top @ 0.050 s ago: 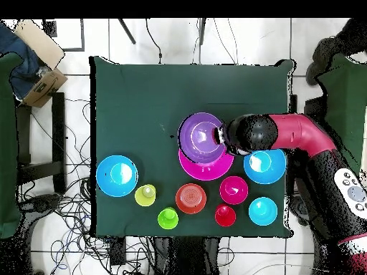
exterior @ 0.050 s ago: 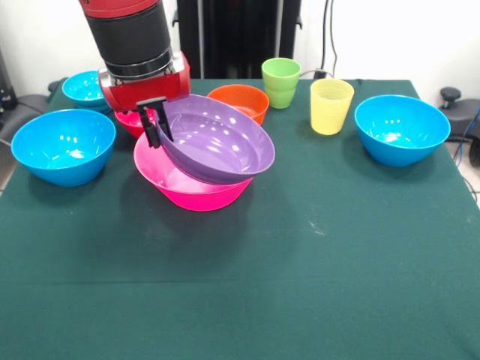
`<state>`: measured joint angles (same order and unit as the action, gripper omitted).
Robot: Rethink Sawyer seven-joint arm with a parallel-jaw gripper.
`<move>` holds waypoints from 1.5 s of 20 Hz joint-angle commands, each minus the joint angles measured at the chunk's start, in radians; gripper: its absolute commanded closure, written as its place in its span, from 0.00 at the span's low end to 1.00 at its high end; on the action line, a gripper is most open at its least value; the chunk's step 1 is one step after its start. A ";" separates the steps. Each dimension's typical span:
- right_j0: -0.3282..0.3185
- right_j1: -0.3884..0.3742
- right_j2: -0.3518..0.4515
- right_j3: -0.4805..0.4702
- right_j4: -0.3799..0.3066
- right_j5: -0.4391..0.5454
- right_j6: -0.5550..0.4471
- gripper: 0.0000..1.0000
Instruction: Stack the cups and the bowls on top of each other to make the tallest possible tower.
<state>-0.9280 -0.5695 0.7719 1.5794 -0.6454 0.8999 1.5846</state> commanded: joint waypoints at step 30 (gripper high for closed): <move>0.021 -0.007 0.004 0.094 -0.139 0.026 -0.249 1.00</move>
<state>-0.9307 -0.5695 0.7690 1.6418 -0.7345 0.8997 1.5846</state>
